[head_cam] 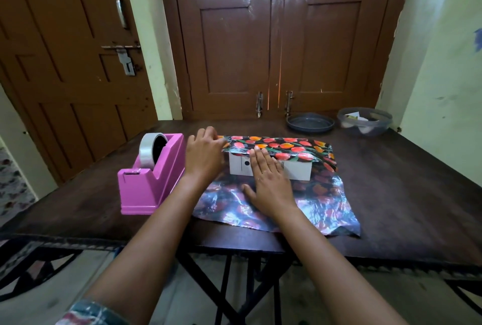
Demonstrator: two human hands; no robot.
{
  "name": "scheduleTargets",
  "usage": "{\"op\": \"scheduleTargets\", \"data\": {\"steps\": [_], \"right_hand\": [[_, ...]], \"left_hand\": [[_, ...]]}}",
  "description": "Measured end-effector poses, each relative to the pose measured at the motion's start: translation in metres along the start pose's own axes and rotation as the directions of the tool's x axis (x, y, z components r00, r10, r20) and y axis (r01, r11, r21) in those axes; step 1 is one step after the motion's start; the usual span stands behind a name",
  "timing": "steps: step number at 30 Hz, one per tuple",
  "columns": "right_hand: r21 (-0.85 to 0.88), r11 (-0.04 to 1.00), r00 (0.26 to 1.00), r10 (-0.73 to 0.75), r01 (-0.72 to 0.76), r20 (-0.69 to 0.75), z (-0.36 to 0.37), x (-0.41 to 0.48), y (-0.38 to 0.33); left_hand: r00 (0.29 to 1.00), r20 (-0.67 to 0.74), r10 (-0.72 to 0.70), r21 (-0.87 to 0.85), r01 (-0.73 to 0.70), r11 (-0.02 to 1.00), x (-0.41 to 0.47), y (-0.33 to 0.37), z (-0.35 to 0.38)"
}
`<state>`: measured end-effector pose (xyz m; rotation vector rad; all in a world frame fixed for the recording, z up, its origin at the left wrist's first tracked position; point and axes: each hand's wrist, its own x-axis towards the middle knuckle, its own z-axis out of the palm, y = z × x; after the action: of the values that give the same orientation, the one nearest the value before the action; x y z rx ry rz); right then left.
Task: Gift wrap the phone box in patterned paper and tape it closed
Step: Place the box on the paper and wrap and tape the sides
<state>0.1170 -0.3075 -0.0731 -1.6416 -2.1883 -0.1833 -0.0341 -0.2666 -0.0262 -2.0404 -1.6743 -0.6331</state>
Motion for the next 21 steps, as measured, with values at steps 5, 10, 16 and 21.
{"op": "scheduleTargets", "data": {"steps": [5, 10, 16, 21], "right_hand": [[-0.006, 1.000, 1.000, -0.007, 0.007, 0.002, -0.001, 0.000, 0.001], [0.261, 0.965, 0.993, -0.009, -0.022, 0.116, -0.020, 0.005, 0.006], [0.161, 0.987, 0.998, -0.007, 0.018, -0.068, -0.046, -0.020, 0.028], [-0.089, 0.993, 0.997, 0.072, -0.073, -0.012, -0.046, -0.032, 0.064]], "left_hand": [[0.979, 0.046, 0.197, -0.240, -0.181, 0.954, -0.004, 0.014, 0.006], [0.991, 0.054, 0.125, -0.302, -0.103, 0.948, -0.005, 0.016, 0.013], [0.995, 0.009, 0.094, -0.324, -0.087, 0.942, -0.002, 0.018, 0.016], [0.996, 0.002, 0.084, -0.333, -0.078, 0.940, -0.001, 0.019, 0.014]]}}
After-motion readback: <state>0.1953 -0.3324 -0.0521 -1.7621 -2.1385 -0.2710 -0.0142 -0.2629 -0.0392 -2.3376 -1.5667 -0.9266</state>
